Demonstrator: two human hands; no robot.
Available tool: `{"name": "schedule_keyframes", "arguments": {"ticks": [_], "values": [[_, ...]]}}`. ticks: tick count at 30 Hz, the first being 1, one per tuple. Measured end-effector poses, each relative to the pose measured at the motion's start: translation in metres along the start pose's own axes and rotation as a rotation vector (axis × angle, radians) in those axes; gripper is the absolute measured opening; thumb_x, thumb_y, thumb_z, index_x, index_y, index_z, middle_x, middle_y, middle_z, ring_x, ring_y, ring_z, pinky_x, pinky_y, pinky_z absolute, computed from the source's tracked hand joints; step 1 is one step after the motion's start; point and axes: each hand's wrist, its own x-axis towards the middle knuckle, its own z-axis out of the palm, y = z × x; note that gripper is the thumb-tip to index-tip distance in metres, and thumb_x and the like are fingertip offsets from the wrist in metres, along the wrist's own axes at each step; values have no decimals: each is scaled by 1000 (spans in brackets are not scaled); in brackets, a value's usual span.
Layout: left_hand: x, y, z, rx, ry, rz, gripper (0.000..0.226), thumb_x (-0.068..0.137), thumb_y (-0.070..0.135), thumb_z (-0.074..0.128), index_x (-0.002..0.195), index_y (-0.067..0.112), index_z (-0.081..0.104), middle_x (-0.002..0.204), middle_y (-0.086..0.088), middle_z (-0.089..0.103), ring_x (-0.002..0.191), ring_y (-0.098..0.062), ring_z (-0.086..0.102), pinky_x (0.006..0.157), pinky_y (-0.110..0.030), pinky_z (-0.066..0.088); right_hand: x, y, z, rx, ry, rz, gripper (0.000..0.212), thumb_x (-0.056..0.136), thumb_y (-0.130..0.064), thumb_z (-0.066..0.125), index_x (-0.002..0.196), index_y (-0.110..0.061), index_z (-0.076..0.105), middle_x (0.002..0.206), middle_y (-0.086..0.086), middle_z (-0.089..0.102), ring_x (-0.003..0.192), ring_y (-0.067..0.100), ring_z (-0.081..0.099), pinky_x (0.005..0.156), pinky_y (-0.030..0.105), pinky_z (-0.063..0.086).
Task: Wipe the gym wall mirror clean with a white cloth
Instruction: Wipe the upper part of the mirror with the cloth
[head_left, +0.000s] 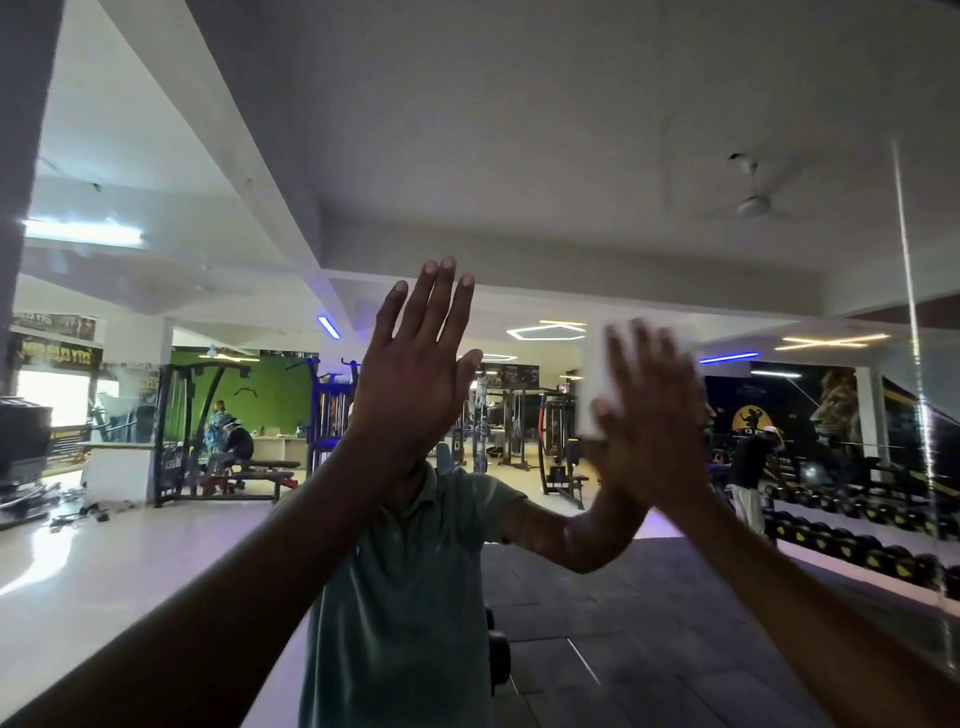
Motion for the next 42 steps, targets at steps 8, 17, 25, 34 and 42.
{"name": "schedule_keyframes", "arguments": {"ticks": [8,17,25,34,42], "values": [[-2,2,4,34,18,-18,67,110,38,29,167,5,17,174,-18,12,162,-32,12,131,-52,13,-29,-95,-5,88,-16,43,79,104,-62,11,170,-20,13,177,15,0,163,40,-3,129,65,2],[-3,2,2,24,10,-19,67,110,39,28,167,6,16,175,-16,10,163,-30,10,131,-51,13,-1,-1,-5,33,37,253,75,106,-60,17,170,-22,13,177,12,10,162,38,11,125,66,18],[-3,0,-1,19,-2,-15,66,110,39,29,167,6,19,174,-16,14,163,-30,13,130,-51,14,-42,-76,-8,114,-90,-201,72,106,-57,18,170,-22,15,178,10,2,164,35,-1,128,65,10],[-2,4,-1,39,-24,-29,68,110,39,29,168,7,14,175,-16,9,163,-30,8,131,-51,12,23,-55,-11,64,45,186,69,105,-42,37,167,-16,24,175,22,6,162,41,4,128,65,8],[-4,-2,-2,38,-17,-4,66,110,37,30,168,8,16,175,-16,13,163,-30,11,130,-51,14,3,-39,-10,71,-65,-289,63,109,-47,19,169,-28,19,178,8,7,164,32,2,129,63,8]]}}
